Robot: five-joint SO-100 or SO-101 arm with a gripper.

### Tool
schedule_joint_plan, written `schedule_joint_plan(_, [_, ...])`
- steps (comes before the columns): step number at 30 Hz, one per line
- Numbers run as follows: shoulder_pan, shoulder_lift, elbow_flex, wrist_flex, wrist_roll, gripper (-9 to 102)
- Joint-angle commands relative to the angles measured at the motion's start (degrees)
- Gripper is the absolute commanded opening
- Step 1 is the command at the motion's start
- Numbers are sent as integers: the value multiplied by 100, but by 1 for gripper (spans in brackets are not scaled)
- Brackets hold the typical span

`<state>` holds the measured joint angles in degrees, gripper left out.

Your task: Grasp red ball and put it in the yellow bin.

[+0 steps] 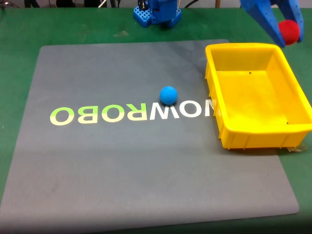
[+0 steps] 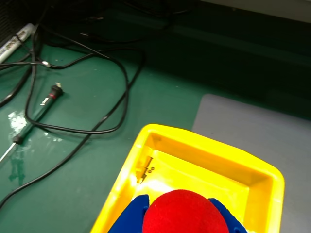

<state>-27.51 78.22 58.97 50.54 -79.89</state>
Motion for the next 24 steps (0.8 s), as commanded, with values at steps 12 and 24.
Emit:
schedule_joint_plan(12, [158,211,62,97,-132,31])
schedule_joint_plan(24, [457,598,281,97,-114,39])
